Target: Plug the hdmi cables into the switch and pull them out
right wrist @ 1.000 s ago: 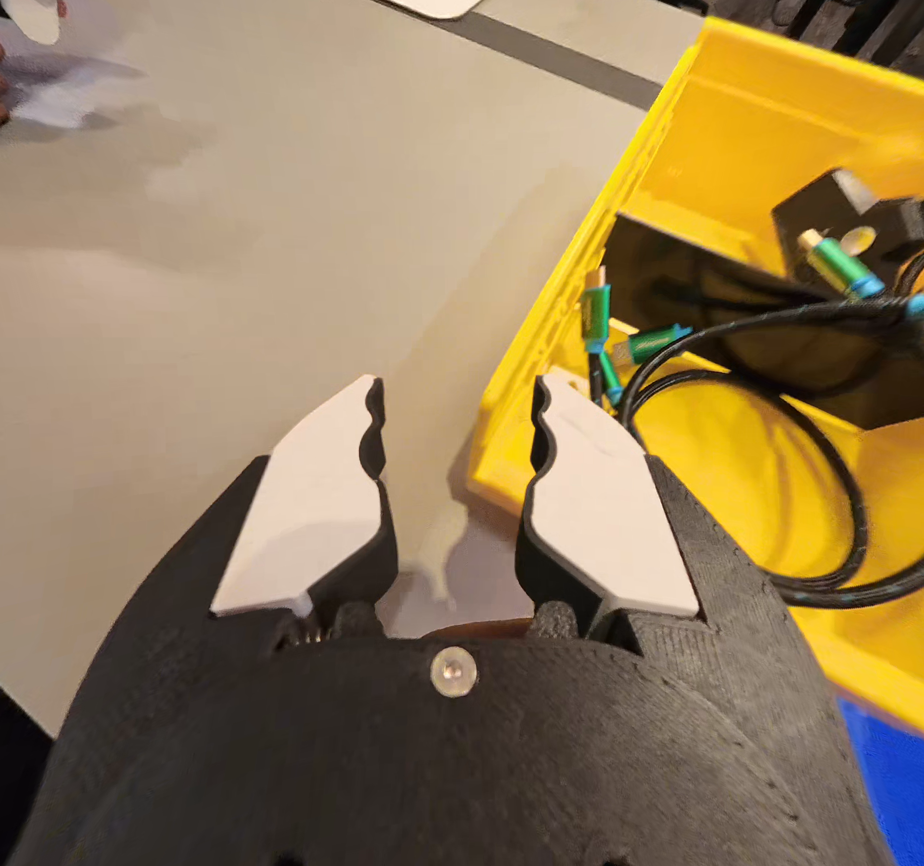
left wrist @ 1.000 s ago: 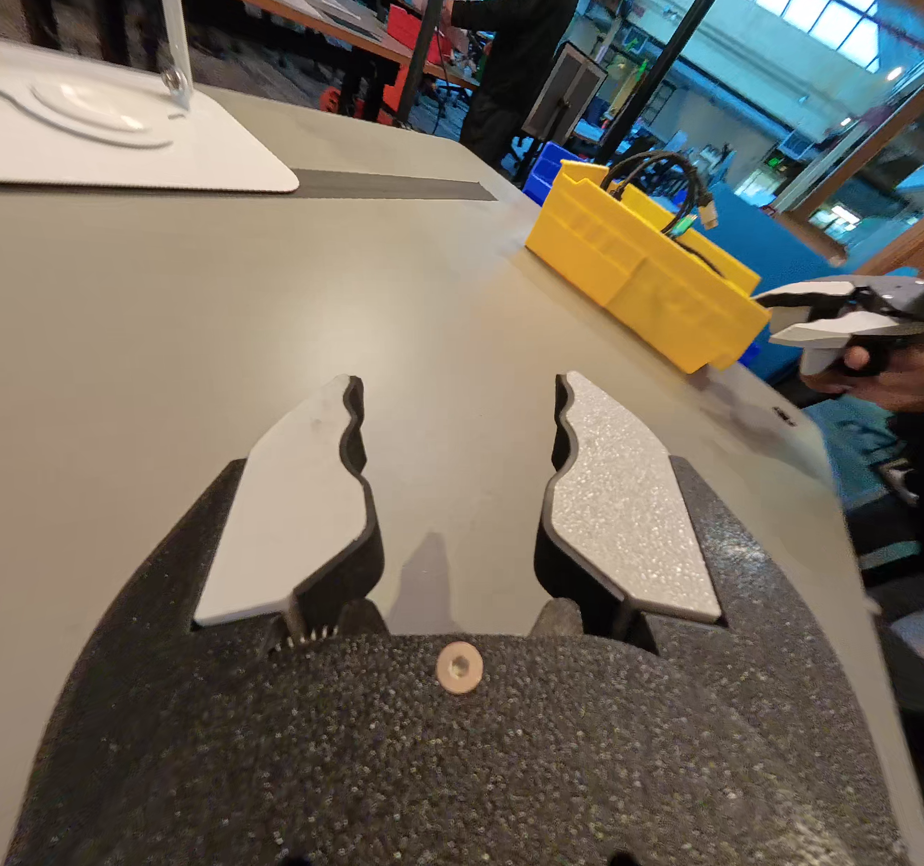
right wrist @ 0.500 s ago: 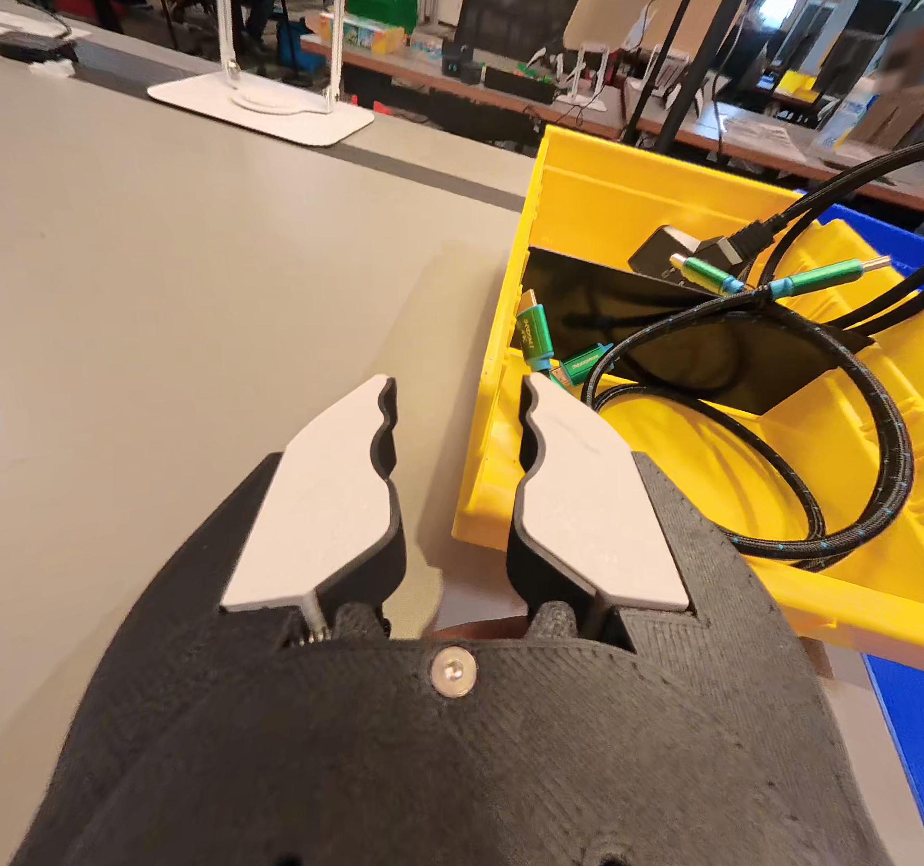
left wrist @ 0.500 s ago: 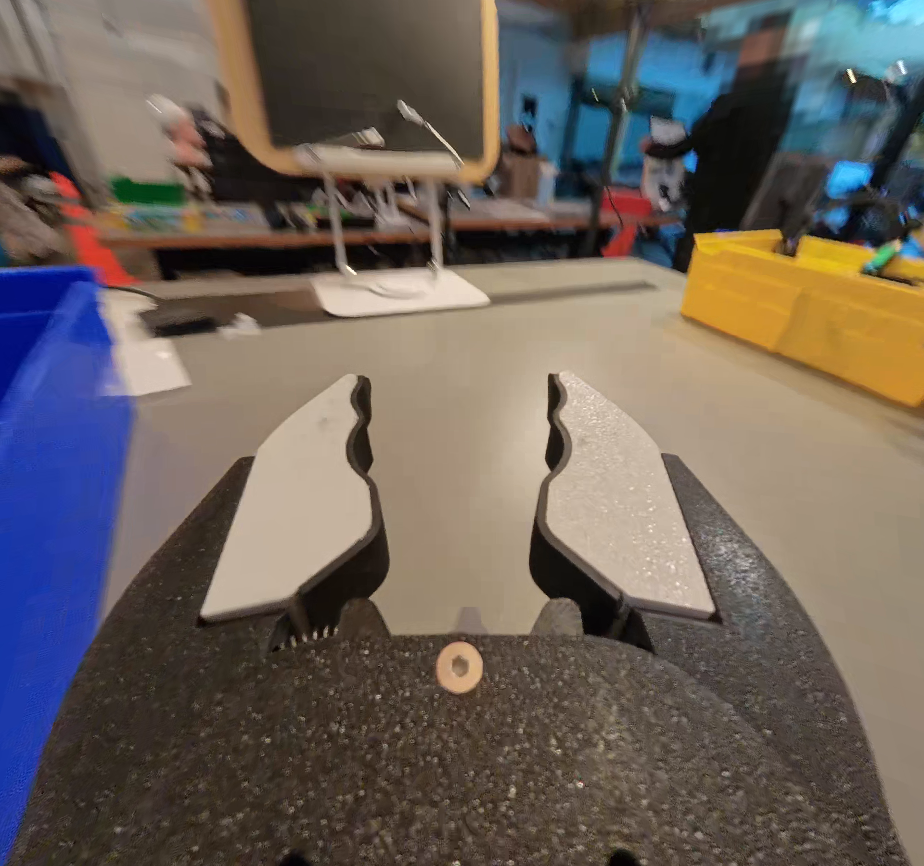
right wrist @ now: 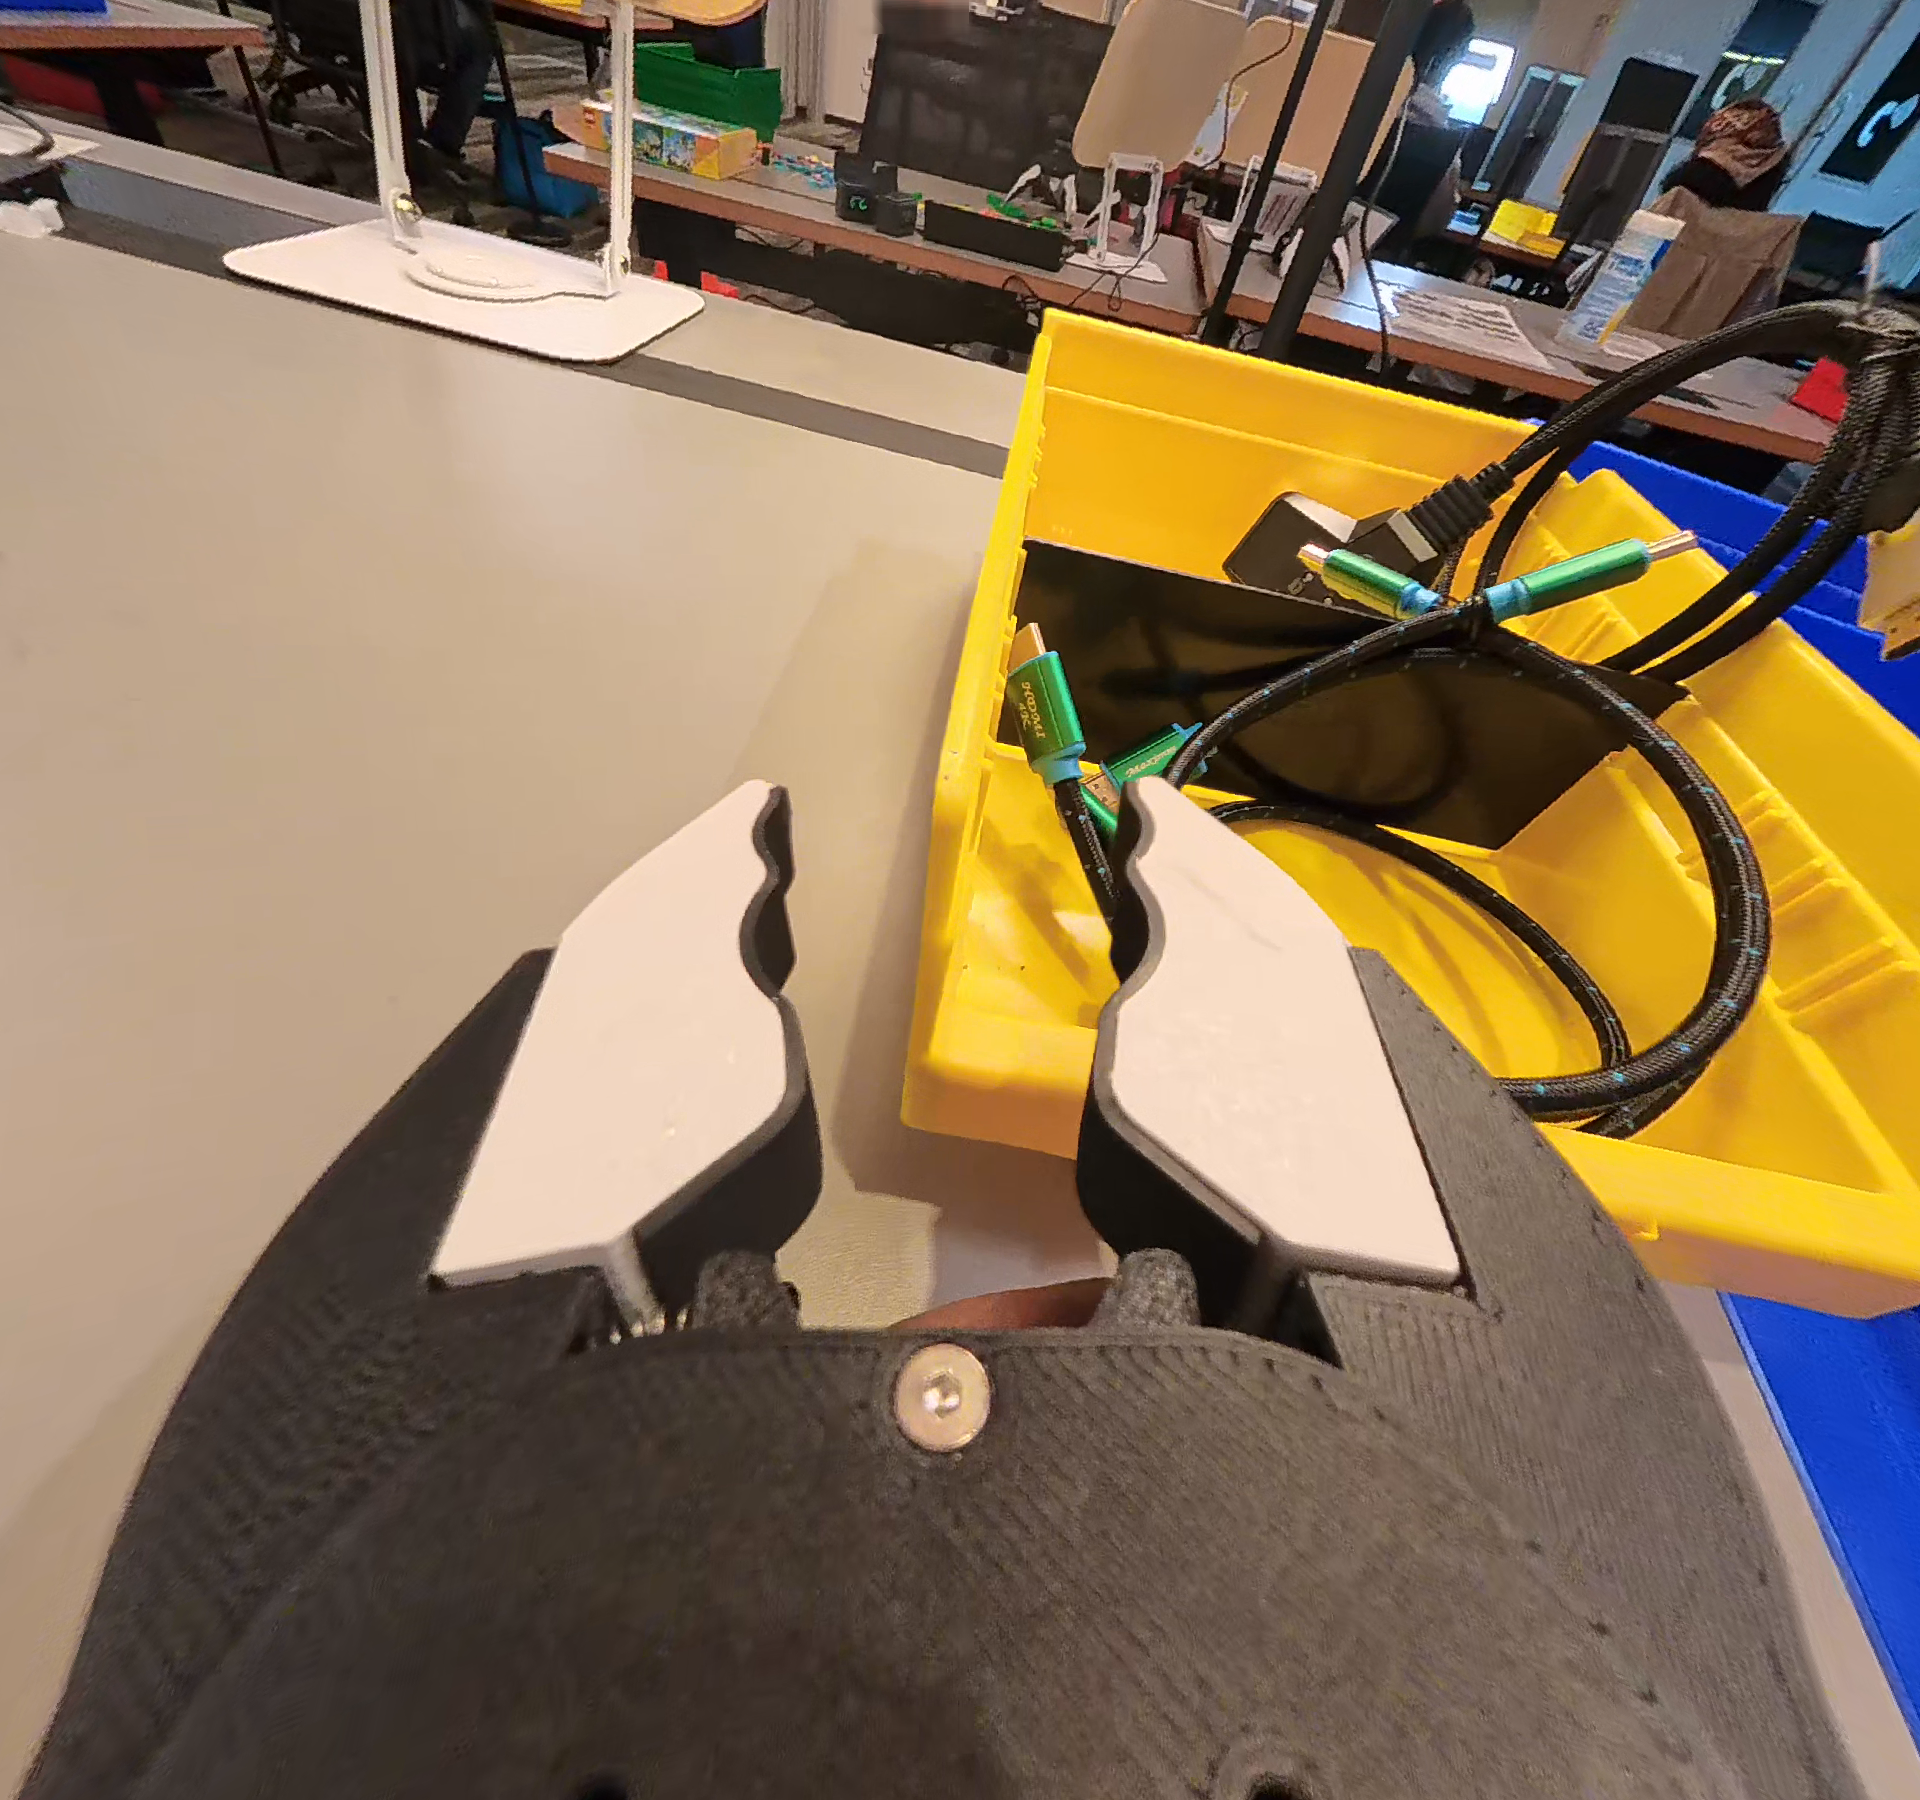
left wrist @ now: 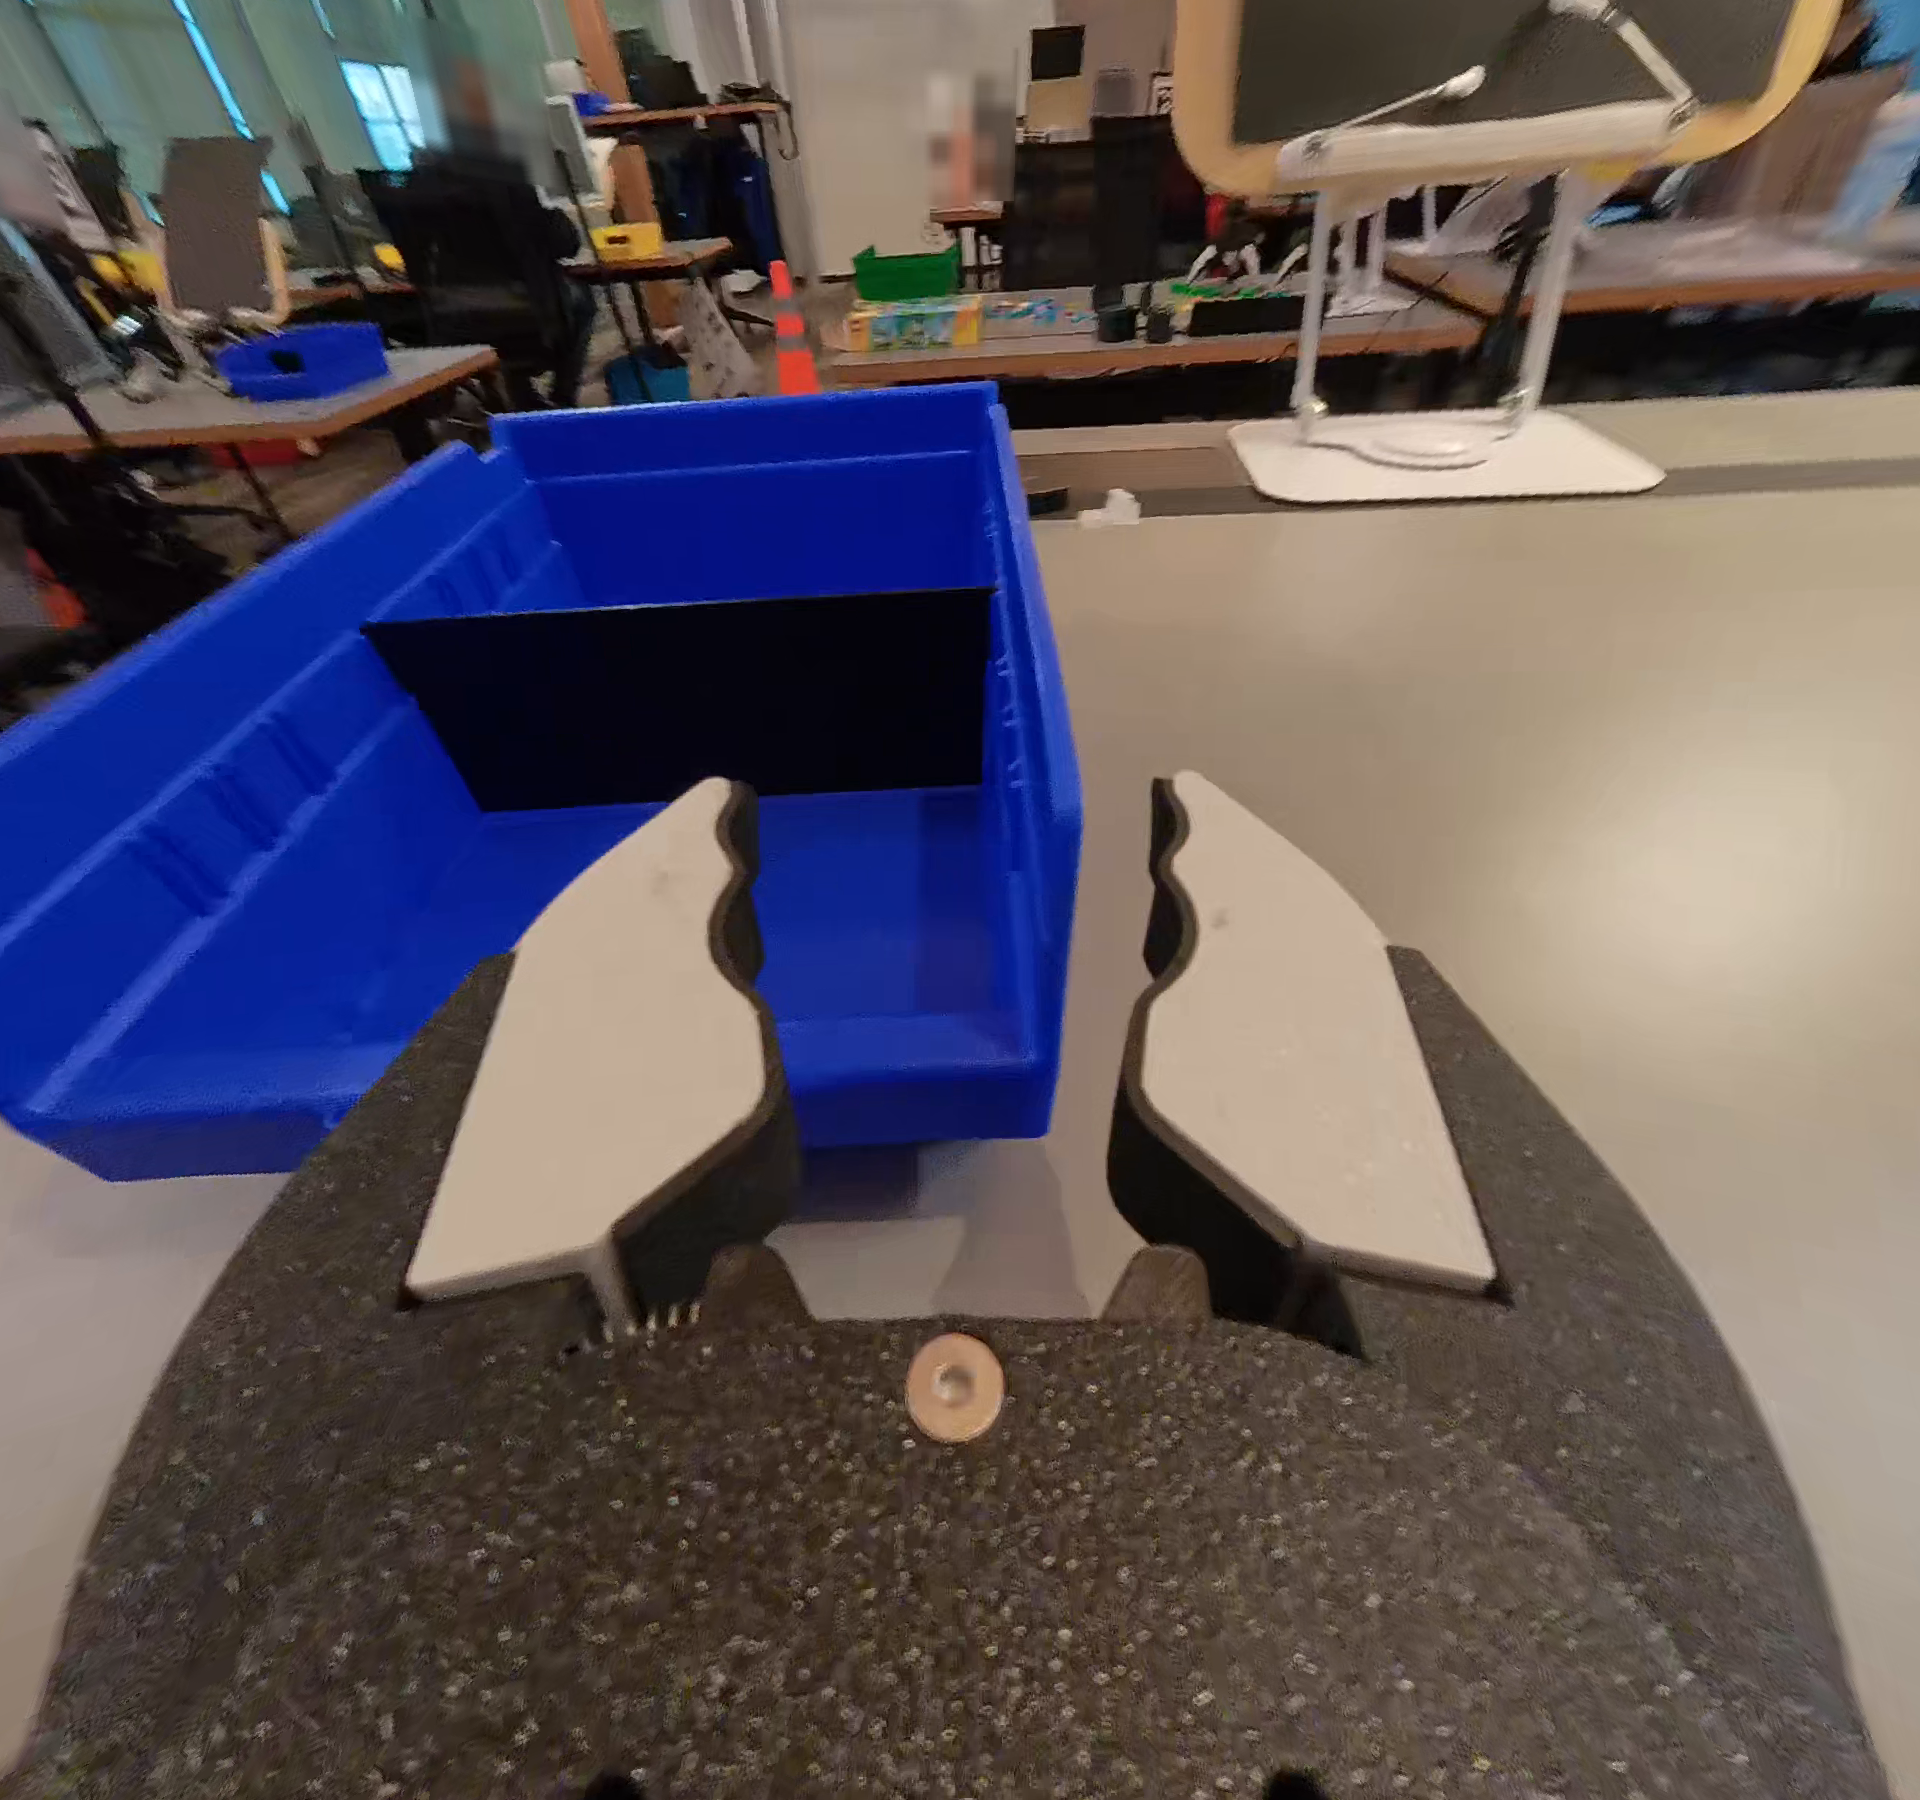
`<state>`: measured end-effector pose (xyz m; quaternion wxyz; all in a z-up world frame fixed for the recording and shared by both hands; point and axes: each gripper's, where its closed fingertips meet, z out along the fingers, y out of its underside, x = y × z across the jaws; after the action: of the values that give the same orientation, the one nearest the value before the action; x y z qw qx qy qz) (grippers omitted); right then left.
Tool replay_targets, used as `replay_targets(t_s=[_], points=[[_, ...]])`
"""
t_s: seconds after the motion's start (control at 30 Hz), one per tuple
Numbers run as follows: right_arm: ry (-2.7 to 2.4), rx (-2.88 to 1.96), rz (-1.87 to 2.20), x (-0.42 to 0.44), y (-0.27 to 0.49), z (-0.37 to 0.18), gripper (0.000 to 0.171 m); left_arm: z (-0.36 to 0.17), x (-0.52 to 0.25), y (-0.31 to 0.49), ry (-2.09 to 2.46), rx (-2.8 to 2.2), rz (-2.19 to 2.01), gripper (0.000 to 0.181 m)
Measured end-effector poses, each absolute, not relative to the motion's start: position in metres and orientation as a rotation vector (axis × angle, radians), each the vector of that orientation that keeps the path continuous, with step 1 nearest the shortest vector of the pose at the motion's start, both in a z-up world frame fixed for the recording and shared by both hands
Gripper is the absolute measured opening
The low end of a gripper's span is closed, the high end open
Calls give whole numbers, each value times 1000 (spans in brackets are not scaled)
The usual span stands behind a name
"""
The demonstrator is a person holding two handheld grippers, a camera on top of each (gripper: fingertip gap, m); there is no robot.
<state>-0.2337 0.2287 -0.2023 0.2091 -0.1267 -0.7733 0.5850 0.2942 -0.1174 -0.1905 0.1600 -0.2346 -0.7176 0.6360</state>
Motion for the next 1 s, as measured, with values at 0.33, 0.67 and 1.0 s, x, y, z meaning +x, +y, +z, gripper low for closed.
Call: replay_targets(t_s=[0.33, 0.67, 1.0], points=[[-2075, -351, 1722, -230, 236, -191, 51, -201, 294, -119, -2131, -887, 1891, 68], [-2117, -376, 1675, -234, 234, -197, 38, -218, 288, -120, -2235, -1040, 1857, 29], [-2148, -378, 1686, -233, 232, -199, 23, -225, 285, -123, -2271, -1073, 1805, 21]])
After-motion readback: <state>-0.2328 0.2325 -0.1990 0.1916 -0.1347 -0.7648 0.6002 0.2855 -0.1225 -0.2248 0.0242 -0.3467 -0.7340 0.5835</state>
